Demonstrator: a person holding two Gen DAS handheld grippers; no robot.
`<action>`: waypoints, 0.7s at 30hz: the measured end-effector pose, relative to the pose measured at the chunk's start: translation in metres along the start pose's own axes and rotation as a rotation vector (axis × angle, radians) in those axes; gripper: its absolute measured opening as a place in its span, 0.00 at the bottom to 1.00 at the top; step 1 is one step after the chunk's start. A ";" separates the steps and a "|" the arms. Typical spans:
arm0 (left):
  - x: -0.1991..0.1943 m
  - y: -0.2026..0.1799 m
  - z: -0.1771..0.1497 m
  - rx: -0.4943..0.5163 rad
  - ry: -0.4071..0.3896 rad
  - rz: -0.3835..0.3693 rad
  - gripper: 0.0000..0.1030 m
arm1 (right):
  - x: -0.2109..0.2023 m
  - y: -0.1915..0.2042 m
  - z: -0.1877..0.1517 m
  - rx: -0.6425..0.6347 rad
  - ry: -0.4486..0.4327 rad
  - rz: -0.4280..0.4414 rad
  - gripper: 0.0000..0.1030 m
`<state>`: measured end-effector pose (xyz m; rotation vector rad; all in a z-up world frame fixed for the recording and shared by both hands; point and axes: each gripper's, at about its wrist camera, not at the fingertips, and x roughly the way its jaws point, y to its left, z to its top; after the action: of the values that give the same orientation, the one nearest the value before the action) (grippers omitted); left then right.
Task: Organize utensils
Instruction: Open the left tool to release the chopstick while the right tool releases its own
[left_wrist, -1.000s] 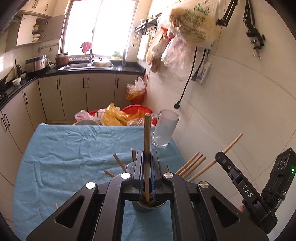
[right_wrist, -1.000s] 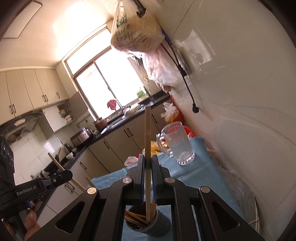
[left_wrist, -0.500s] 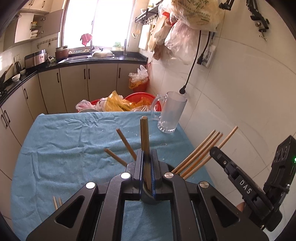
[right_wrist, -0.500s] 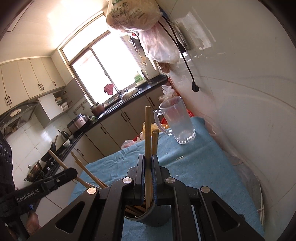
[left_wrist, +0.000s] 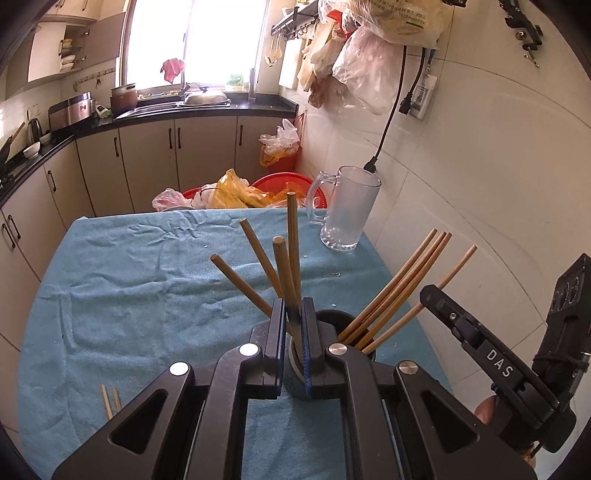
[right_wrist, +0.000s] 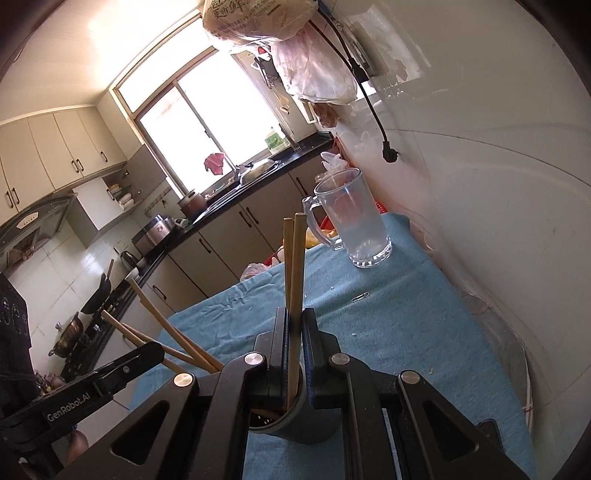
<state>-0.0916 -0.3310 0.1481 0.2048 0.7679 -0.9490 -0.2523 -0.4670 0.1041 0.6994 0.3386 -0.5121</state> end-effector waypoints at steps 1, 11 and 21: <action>0.000 0.000 0.000 -0.002 0.001 0.001 0.07 | -0.001 0.000 0.000 0.004 -0.004 0.002 0.08; -0.004 0.003 -0.001 -0.013 -0.019 0.032 0.31 | -0.015 -0.002 0.001 -0.002 -0.028 -0.007 0.15; -0.010 0.009 -0.009 -0.026 -0.029 0.083 0.51 | -0.045 -0.010 -0.005 0.010 -0.080 -0.039 0.43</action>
<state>-0.0924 -0.3142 0.1470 0.1982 0.7387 -0.8612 -0.2954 -0.4556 0.1157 0.6810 0.2758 -0.5773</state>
